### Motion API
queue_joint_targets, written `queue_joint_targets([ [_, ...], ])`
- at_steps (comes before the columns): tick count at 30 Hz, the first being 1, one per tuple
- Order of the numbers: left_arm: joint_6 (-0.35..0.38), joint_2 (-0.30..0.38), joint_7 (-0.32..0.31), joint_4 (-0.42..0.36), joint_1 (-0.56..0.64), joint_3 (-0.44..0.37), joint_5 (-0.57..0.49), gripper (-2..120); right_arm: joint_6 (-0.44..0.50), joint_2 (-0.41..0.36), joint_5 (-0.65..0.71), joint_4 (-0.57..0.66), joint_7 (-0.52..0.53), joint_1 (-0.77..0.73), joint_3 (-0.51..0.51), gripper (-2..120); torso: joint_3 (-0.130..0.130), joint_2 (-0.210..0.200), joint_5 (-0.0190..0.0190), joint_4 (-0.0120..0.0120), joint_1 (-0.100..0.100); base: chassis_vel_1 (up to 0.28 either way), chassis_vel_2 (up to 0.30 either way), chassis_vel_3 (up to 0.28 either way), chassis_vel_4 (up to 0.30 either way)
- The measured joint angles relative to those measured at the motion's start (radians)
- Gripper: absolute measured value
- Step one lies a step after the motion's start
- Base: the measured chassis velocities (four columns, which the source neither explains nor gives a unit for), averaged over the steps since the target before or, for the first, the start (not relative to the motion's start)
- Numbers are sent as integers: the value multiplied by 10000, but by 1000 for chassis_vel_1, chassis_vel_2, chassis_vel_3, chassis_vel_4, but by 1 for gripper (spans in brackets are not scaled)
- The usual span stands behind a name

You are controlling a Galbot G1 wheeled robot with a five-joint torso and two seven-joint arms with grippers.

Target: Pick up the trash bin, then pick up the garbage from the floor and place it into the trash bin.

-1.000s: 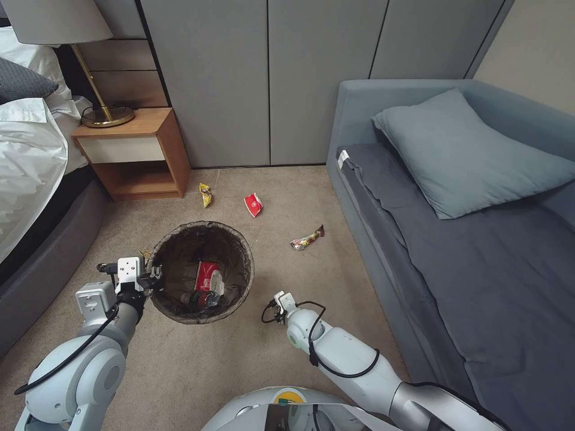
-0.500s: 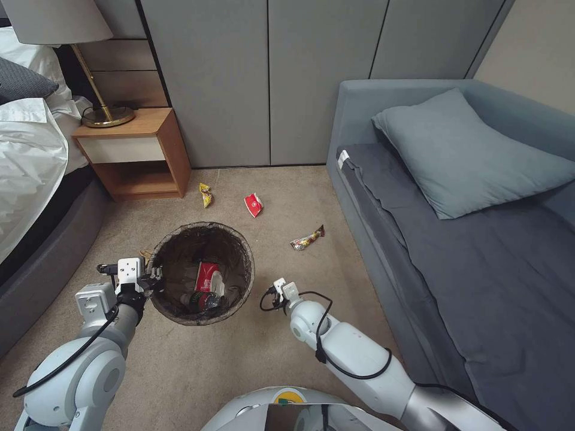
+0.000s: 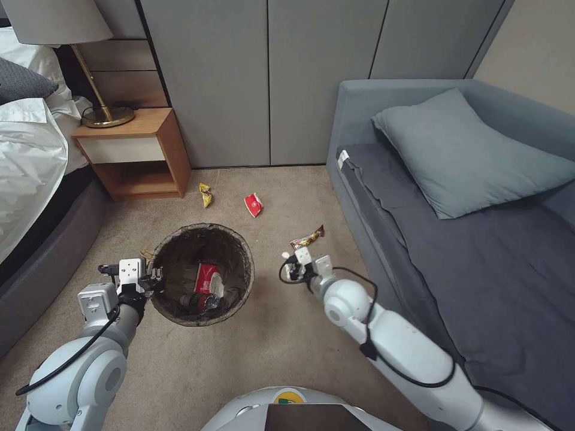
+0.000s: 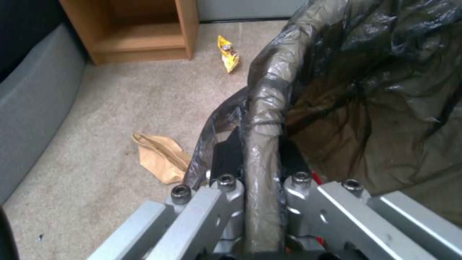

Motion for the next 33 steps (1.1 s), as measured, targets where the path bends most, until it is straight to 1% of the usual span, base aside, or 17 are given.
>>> queue_joint_targets([
  [2, 15, 10, -7, 21, -8, 10, 16, 3, -12, -53, 84, 150, -29, -5, 126, 0, 0, 0, 0, -1, 0, 0, 0, 0, 0],
  [5, 64, 70, -48, 110, -51, 77, 61, 3, -112, -300, 811, 1113, -191, 33, 785, 0, 0, 0, 0, 0, 0, 0, 0, 0, 0],
  [6, 64, 70, -48, 110, -51, 77, 61, 3, -112, -300, 811, 1113, -191, 33, 785, 0, 0, 0, 0, 0, 0, 0, 0, 0, 0],
  [9, 94, 130, -69, 146, -59, 121, 62, 3, -122, -468, 1308, 1722, -395, 223, 1051, 0, 0, 0, -1, 0, 0, 0, 0, 0, 0],
  [15, 144, 226, -105, 234, -109, 180, 48, 3, 41, -627, 1781, 2348, -823, 760, 1111, 0, 0, 0, -1, 0, 0, 0, 0, 0, 0],
  [16, 161, 235, -126, 263, -137, 199, 41, 3, 50, -666, 2036, 2548, -910, 1010, 1045, 0, 0, 0, -1, 0, 0, 0, 0, 0, 0],
  [18, 167, 235, -139, 269, -146, 208, 38, 3, 44, -679, 2138, 2622, -937, 1124, 1008, 0, 0, 0, -1, 0, 0, 0, 0, 0, 0],
  [21, 192, 221, -208, 309, -210, 291, 26, 3, -23, -769, 2645, 2940, -1065, 1902, 631, 0, 0, 0, -2, 1, 0, 0, 0, 0, 0],
  [22, 192, 221, -208, 309, -210, 291, 26, 3, -23, -769, 2645, 2940, -1065, 1902, 631, 0, 0, 0, -2, 1, 0, 0, 0, 0, 0],
  [24, 201, 207, -236, 348, -274, 350, 26, 3, -64, -791, 2963, 3088, -1081, 2401, 195, 0, 0, 0, -3, 0, 0, 0, 0, 0, 0],
  [26, 204, 206, -241, 358, -292, 358, 26, 3, -93, -791, 3059, 3124, -1075, 2526, 49, 0, 1, 0, -2, 1, 0, 0, 0, 0, 0],
  [27, 208, 214, -248, 379, -319, 363, 26, 3, -134, -778, 3176, 3173, -1062, 2701, -206, 0, 0, 0, -3, 2, 0, 0, 0, 0, 0],
  [29, 208, 215, -250, 382, -322, 363, 26, 3, -136, -777, 3183, 3177, -1061, 2712, -225, 0, 0, 0, -3, 1, 0, 0, 0, 0, 0],
  [32, 217, 275, -254, 411, -369, 362, 1, 3, -246, -745, 3356, 3324, -975, 3016, -983, 0, 0, 0, -3, 0, 0, 0, 0, 0, 0],
  [33, 217, 275, -254, 411, -369, 362, 1, 3, -246, -745, 3356, 3324, -975, 3016, -983, 0, 0, 0, -3, 0, 0, 0, 0, 0, 0],
])
